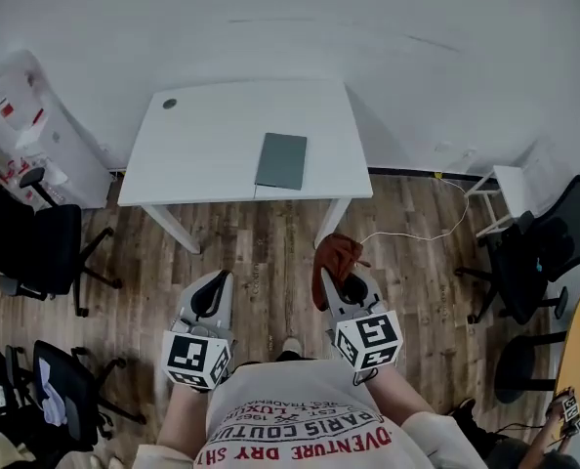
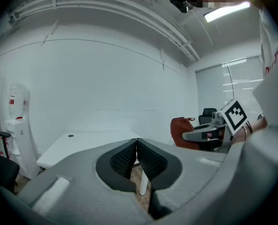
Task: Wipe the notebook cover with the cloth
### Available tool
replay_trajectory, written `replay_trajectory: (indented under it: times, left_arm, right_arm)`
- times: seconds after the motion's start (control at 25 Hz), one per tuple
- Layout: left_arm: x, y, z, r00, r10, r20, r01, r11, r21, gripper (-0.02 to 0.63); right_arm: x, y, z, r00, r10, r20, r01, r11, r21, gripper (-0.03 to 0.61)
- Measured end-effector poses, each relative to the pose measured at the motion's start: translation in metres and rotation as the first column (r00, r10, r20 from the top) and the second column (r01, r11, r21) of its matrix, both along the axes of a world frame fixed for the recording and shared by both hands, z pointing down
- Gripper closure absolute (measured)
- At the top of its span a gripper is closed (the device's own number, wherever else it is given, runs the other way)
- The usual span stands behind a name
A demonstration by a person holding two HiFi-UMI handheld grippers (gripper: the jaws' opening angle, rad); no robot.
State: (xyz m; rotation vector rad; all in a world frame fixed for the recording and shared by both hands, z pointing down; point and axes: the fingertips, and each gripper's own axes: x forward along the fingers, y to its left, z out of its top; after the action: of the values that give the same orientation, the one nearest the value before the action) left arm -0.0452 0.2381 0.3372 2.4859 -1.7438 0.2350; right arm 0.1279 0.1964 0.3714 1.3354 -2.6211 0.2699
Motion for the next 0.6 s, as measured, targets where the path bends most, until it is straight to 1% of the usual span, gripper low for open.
replay_trajectory:
  times: [0.08,0.2,0.28,0.4,0.6]
  left_arm:
    - [0.01,-0.02,0.0,1.0,0.009,-0.002,-0.009,1.0,-0.005,0.604]
    - [0.016,-0.043,0.007,1.0,0.021,0.018,-0.021,0.999,-0.027,0.604]
    - [0.013,-0.059,0.013,0.999,0.022,0.023,-0.021,0.999,-0.042,0.604]
    - [0.009,-0.09,0.02,0.999,0.041,0.009,-0.04,0.998,-0.053,0.604]
    - [-0.008,-0.162,0.034,0.997,0.076,-0.016,-0.077,0.994,-0.076,0.604]
  right_arm:
    - [0.008,-0.021,0.002,1.0,0.001,-0.003,-0.001,1.0,-0.004,0.503]
    - [0.013,-0.042,0.007,1.0,0.004,0.005,-0.004,1.0,-0.015,0.503]
    - [0.012,-0.055,0.011,1.0,0.012,0.0,-0.012,1.0,-0.022,0.503]
    - [0.01,-0.079,0.018,0.999,0.032,-0.009,-0.032,0.999,-0.041,0.503]
    - [-0.002,-0.134,0.024,0.997,0.077,-0.026,-0.078,0.996,-0.048,0.503]
